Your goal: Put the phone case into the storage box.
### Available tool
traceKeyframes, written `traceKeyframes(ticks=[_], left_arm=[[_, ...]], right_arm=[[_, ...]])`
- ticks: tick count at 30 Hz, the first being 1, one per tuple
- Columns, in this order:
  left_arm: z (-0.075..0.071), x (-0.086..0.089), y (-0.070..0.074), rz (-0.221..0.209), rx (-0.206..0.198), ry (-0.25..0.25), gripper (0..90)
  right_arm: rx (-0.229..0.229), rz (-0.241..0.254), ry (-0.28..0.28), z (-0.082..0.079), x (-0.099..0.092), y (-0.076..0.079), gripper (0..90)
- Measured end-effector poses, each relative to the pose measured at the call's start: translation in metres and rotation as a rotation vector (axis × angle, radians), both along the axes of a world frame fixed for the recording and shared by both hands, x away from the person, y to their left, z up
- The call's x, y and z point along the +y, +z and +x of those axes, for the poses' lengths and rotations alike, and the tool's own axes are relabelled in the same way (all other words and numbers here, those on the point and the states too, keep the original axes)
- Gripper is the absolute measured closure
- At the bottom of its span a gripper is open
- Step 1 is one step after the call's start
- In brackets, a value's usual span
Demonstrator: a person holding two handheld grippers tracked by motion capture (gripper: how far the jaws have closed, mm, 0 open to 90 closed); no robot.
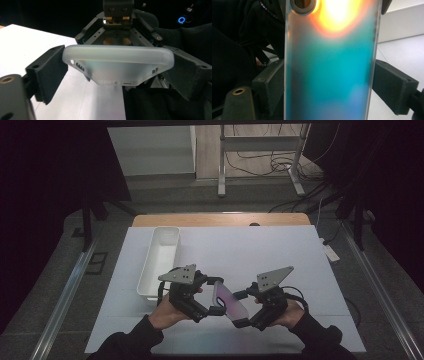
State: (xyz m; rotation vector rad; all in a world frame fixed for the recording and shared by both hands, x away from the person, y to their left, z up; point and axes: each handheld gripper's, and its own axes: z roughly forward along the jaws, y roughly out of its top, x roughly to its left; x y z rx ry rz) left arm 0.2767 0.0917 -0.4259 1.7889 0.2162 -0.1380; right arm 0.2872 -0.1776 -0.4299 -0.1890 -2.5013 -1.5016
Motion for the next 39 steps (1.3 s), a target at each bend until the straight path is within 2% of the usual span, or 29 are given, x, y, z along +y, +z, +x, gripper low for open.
traceKeyframes(ticks=[6,9,13,15,19,21,25,31,39], left_arm=[[0.0,0.001,0.0,-0.005,0.008,-0.014,14.7],[0.0,0.002,0.001,0.01,0.017,-0.013,15.8],[-0.002,0.001,0.002,0.025,0.01,0.003,17.0],[-0.001,0.002,0.002,0.032,0.01,0.014,17.2],[0.0,0.004,0.003,0.038,0.018,0.032,17.3],[0.0,0.005,0.004,0.05,0.01,0.039,17.3],[-0.001,0.005,0.004,0.063,0.002,0.051,17.3],[-0.001,0.005,0.004,0.094,-0.009,0.079,17.3],[0.001,0.007,0.003,0.128,-0.016,0.114,17.3]], right_arm=[[-0.002,0.003,0.009,-0.001,0.0,0.0,16.6],[-0.026,-0.003,0.01,-0.001,0.001,-0.001,16.3],[-0.064,-0.034,-0.005,-0.003,0.003,-0.002,15.3],[-0.081,-0.061,-0.009,-0.002,0.005,-0.005,10.1],[-0.081,-0.077,-0.004,-0.003,0.007,-0.007,6.2],[-0.08,-0.08,-0.009,-0.002,0.007,-0.007,5.2],[-0.082,-0.088,-0.024,-0.001,0.005,-0.008,4.5],[-0.079,-0.125,-0.067,0.0,0.001,-0.009,3.0],[-0.097,-0.148,-0.087,-0.001,-0.004,-0.01,2.8]])
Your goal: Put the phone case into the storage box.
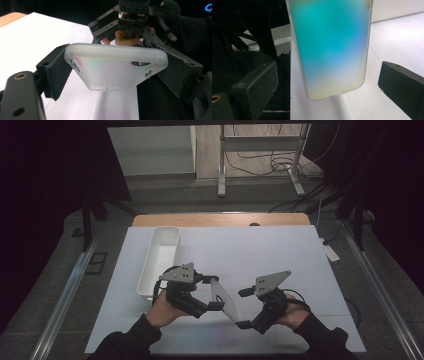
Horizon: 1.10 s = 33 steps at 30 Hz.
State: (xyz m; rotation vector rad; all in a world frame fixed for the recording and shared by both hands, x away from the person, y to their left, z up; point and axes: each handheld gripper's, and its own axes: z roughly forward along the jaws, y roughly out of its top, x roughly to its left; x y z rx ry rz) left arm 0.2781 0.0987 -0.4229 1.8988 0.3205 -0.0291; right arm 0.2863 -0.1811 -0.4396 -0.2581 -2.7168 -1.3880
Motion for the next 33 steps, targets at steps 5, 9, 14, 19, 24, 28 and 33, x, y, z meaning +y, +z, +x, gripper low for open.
traceKeyframes(ticks=[5,9,14,19,24,28,33], left_arm=[[0.001,0.002,0.0,0.012,-0.003,0.023,17.3],[0.001,0.003,0.0,0.021,-0.006,0.042,17.3],[0.002,0.005,0.001,0.033,-0.011,0.074,17.4],[0.003,0.006,0.002,0.054,-0.016,0.108,17.3],[0.006,0.008,0.002,0.077,-0.014,0.144,17.3],[0.006,0.009,0.002,0.094,-0.019,0.171,17.3],[0.007,0.011,0.003,0.106,-0.024,0.196,17.3]], right_arm=[[-0.008,-0.018,-0.014,-0.001,-0.002,0.0,2.7],[-0.013,-0.026,-0.023,-0.002,-0.004,0.0,2.6],[-0.018,-0.06,-0.057,-0.003,-0.007,0.0,2.3],[-0.028,-0.08,-0.076,-0.004,-0.01,-0.002,2.1],[-0.033,-0.086,-0.097,-0.006,-0.014,-0.002,2.1],[-0.048,-0.091,-0.118,-0.007,-0.017,-0.001,2.1],[-0.063,-0.102,-0.147,-0.009,-0.02,-0.001,1.6]])
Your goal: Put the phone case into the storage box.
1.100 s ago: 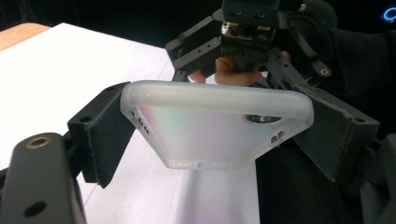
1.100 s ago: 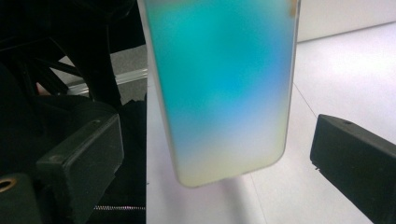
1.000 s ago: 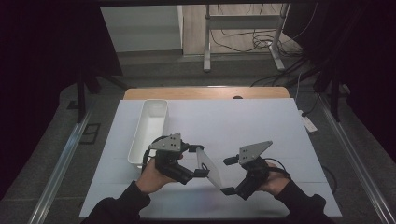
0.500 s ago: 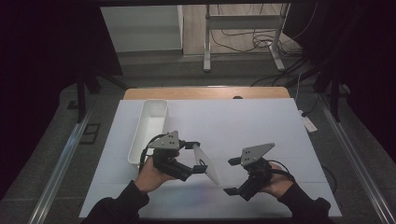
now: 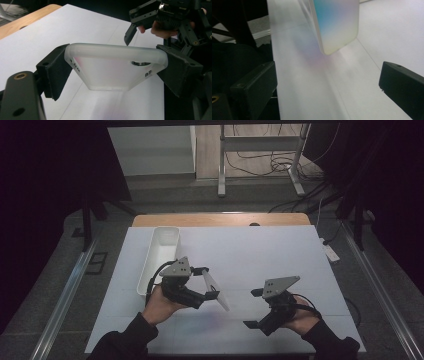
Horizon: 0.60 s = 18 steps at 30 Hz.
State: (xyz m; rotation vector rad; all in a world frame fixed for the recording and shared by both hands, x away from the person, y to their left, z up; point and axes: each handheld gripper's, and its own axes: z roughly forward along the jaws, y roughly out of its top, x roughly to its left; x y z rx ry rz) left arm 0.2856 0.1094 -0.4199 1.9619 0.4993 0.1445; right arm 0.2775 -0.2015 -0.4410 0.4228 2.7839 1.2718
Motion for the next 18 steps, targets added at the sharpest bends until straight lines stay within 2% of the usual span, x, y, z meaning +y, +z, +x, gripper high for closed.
traceKeyframes(ticks=[8,18], left_arm=[[0.003,0.003,0.001,0.014,0.001,0.044,17.3],[0.007,0.007,0.002,0.032,0.001,0.09,17.3]], right_arm=[[-0.02,-0.022,-0.045,-0.002,-0.008,0.0,0.4],[-0.025,-0.017,-0.084,-0.008,-0.019,0.0,0.2]])
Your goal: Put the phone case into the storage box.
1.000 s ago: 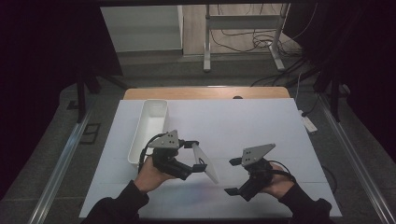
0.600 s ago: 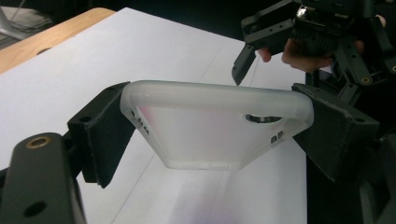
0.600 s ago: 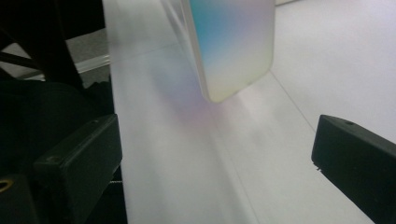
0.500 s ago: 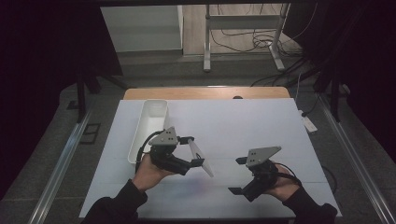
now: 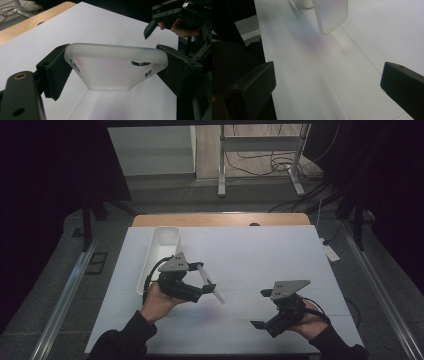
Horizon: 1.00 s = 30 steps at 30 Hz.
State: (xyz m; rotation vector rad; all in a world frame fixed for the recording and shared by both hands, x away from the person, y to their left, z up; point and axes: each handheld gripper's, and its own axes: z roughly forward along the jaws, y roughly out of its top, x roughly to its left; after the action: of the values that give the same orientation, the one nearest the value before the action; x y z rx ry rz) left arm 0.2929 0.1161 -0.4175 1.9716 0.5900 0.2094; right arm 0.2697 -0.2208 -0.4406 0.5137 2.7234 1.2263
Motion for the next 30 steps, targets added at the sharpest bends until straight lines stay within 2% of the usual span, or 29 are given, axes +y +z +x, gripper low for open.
traceKeyframes(ticks=[9,30], left_arm=[[0.005,0.003,0.001,0.015,0.001,0.041,17.3],[0.017,0.013,0.003,0.013,0.025,0.103,17.3]], right_arm=[[-0.01,-0.024,-0.052,-0.006,-0.011,-0.001,0.3],[-0.023,-0.013,-0.138,-0.018,-0.034,-0.002,0.3]])
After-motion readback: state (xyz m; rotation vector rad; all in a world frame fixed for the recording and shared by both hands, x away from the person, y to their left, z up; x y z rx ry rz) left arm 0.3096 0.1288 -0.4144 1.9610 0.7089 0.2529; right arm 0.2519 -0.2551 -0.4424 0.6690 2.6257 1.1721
